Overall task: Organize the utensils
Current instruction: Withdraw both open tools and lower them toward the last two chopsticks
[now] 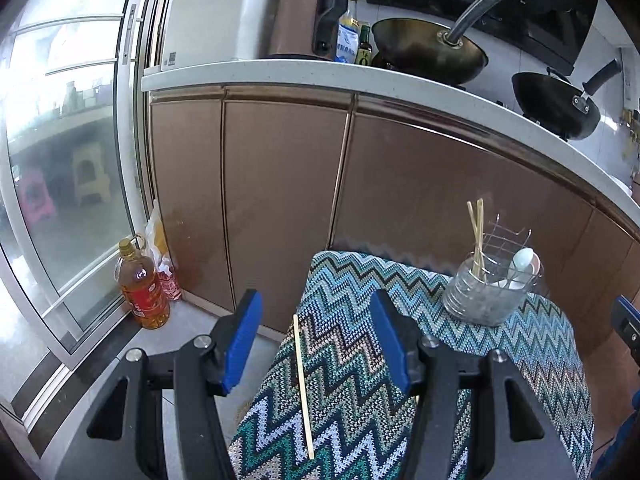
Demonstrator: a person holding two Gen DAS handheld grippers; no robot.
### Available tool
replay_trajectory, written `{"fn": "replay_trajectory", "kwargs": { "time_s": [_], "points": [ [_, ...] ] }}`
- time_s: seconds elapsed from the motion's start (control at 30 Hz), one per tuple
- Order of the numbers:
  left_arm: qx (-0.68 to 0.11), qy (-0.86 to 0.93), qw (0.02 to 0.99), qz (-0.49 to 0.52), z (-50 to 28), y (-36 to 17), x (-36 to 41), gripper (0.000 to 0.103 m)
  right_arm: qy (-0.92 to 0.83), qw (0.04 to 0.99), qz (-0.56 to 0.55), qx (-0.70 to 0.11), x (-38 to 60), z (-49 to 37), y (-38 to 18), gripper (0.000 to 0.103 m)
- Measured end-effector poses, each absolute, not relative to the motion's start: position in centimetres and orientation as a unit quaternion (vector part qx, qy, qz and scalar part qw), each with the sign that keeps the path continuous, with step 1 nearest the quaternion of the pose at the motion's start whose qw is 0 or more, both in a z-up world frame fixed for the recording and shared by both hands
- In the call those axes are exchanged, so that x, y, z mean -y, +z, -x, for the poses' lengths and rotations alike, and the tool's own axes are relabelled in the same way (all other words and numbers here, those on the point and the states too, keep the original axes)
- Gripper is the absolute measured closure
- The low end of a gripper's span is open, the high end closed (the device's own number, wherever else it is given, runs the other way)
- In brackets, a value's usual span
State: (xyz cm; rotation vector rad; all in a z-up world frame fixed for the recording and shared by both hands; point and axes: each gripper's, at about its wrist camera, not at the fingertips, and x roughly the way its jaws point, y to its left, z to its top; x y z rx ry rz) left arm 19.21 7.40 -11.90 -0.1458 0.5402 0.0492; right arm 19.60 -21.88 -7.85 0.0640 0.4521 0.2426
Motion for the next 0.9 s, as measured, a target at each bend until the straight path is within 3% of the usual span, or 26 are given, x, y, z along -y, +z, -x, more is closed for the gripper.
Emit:
{"fn": "replay_trajectory", "kwargs": {
  "time_s": [0.9],
  "points": [
    [-0.228, 0.020, 0.971, 0.065, -15.9, -11.5, -6.0, 0.049, 0.103, 0.963, -0.037, -0.246, 21.0, -18.3, -9.3, 0.049]
  ]
}}
